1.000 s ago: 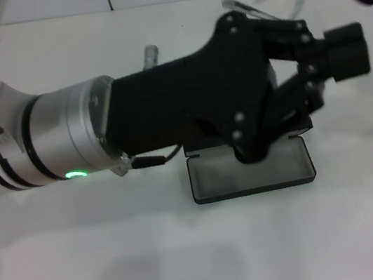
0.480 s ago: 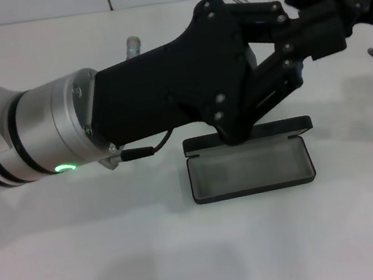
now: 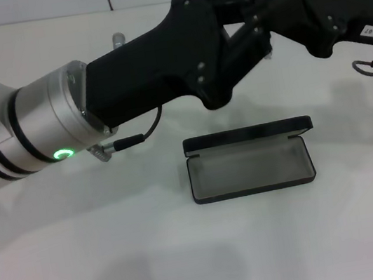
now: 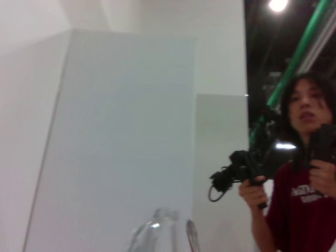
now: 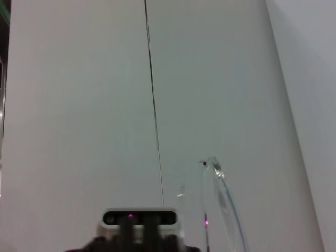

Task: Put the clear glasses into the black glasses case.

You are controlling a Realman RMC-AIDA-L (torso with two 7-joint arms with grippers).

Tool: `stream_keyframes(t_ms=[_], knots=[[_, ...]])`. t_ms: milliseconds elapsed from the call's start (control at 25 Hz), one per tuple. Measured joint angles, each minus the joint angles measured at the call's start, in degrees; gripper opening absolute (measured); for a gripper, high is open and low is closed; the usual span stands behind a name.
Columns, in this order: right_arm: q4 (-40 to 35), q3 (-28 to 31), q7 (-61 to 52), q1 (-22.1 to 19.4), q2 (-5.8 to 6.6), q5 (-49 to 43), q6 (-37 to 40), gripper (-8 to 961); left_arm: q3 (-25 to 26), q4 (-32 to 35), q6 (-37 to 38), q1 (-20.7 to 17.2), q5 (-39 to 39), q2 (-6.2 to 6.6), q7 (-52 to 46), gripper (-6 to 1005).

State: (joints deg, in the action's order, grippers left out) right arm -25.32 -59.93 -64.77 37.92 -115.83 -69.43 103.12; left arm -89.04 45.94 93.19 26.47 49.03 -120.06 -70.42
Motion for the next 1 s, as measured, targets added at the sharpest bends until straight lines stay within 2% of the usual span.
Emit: stream_keyframes(t_ms=[160,1000], knots=[[0.0,-0.3,0.0,0.1,-0.01,0.0,-0.5,125,0.6,-3.0,-0.4,1.2,-0.5,0.00,0.5,72],[-0.4,-2.6,0.0,-0.1,-0.01,0.0,-2.3,130,0.6,-3.1,-0.4,1.1,-0.5,0.09,0.8,72]])
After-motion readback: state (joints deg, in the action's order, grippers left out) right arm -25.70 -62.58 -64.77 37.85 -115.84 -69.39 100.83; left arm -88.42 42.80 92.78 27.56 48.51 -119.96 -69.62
